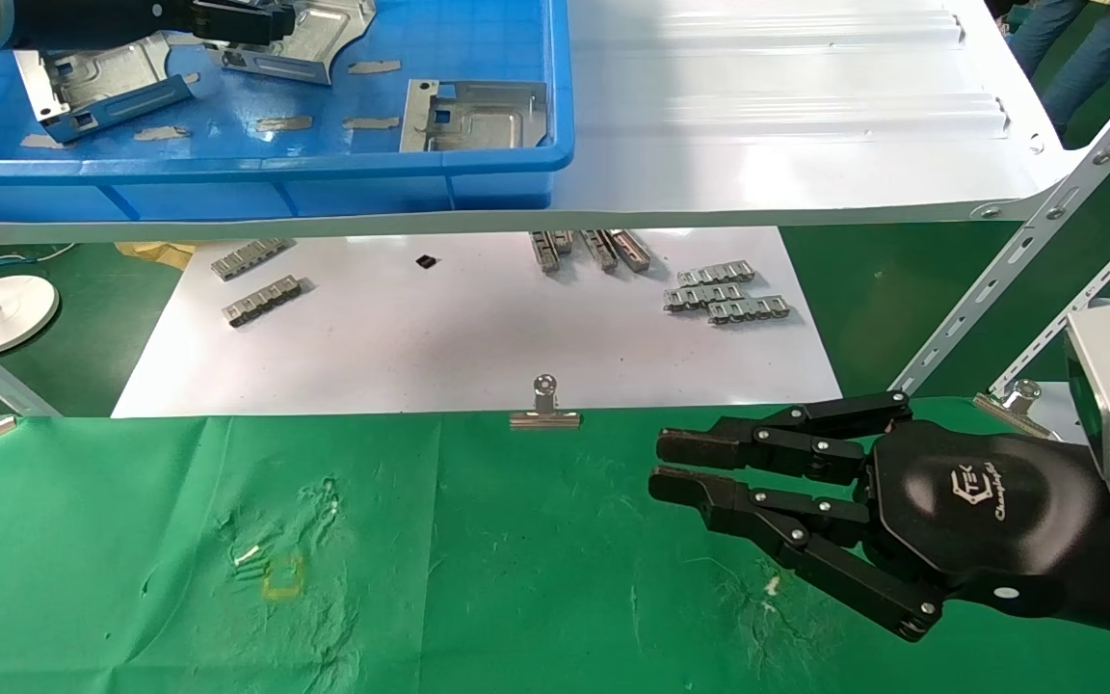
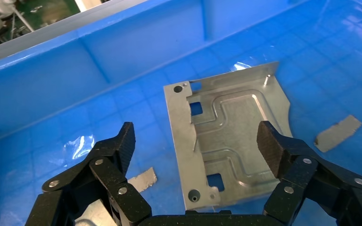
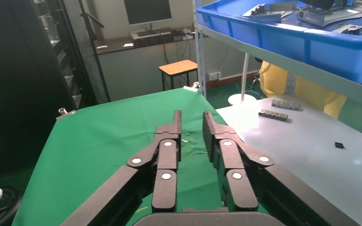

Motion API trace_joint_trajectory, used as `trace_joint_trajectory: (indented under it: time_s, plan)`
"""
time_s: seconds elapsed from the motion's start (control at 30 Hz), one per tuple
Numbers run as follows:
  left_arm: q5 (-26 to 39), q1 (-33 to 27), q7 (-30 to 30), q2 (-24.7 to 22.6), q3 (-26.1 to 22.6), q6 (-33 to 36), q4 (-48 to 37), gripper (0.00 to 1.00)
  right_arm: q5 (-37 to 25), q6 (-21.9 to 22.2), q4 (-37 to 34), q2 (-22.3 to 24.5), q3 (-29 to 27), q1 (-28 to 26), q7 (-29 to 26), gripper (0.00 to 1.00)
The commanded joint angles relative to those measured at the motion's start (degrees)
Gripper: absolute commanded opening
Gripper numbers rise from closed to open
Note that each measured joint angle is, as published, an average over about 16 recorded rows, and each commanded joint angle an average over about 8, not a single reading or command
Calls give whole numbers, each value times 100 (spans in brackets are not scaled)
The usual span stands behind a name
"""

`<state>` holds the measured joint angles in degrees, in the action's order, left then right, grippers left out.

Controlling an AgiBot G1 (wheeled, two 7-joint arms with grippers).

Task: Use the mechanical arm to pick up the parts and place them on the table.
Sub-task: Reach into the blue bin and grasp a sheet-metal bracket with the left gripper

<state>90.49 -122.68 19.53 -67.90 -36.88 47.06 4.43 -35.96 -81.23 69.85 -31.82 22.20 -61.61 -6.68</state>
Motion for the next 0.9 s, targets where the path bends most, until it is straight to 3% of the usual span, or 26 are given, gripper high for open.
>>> trace_joint_trajectory:
  time_s: [0.03,0.9]
  plan:
    - [11,-8,-4,-53,-3,-145,-100,0,0,0,0,0,0,0,0,100]
    - [103,-40,142,-310,-68,-567,-466,0,0,0,0,0,0,0,0,100]
